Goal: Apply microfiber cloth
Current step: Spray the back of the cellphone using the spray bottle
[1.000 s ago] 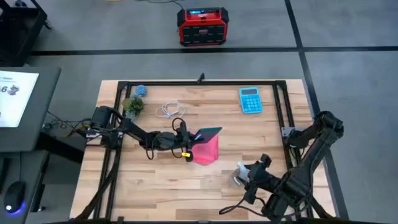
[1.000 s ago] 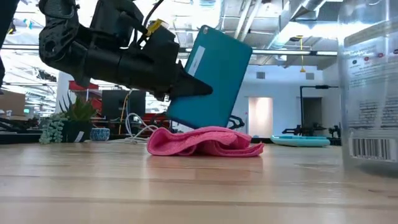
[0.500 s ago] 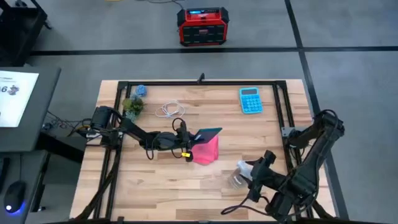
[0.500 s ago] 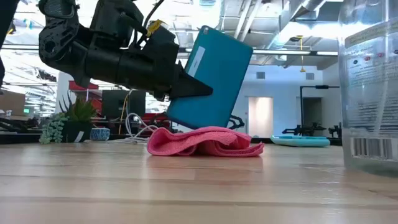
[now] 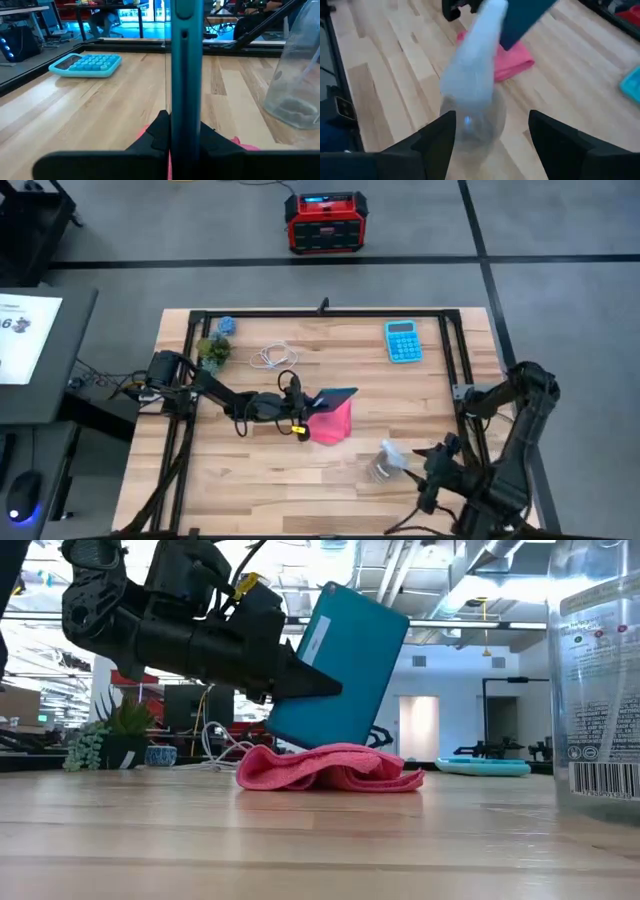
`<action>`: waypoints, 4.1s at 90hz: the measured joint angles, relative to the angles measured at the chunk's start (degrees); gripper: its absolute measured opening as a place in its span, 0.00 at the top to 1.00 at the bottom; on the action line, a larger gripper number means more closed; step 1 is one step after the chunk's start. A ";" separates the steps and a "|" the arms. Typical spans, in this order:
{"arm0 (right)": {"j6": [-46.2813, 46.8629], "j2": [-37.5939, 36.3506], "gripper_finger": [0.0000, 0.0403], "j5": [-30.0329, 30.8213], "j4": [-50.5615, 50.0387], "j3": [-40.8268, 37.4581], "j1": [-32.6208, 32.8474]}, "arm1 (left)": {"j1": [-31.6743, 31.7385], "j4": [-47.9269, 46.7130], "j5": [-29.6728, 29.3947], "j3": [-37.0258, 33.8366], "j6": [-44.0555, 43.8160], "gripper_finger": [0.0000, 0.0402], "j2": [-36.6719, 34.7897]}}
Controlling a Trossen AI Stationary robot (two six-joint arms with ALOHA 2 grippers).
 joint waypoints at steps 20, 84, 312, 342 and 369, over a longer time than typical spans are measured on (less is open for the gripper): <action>11.15 0.00 0.41 7.21 0.85 -6.53 5.10 | 0.00 0.03 0.02 0.00 -0.11 0.97 0.00; 3.97 0.02 0.41 19.64 30.31 -22.10 4.00 | 0.00 1.29 -0.02 0.02 -1.78 0.97 0.00; -37.37 -19.69 0.41 -0.14 33.00 -22.08 -8.28 | 3.68 4.05 3.55 3.80 -5.61 0.97 -4.85; -45.84 -23.75 0.41 -15.21 31.62 -22.08 -13.21 | 5.00 3.72 0.12 5.35 -7.90 0.97 -5.70; -51.38 -23.35 0.41 -21.50 31.69 -22.18 -16.54 | 2.73 1.17 -4.34 6.10 -5.68 0.97 -5.75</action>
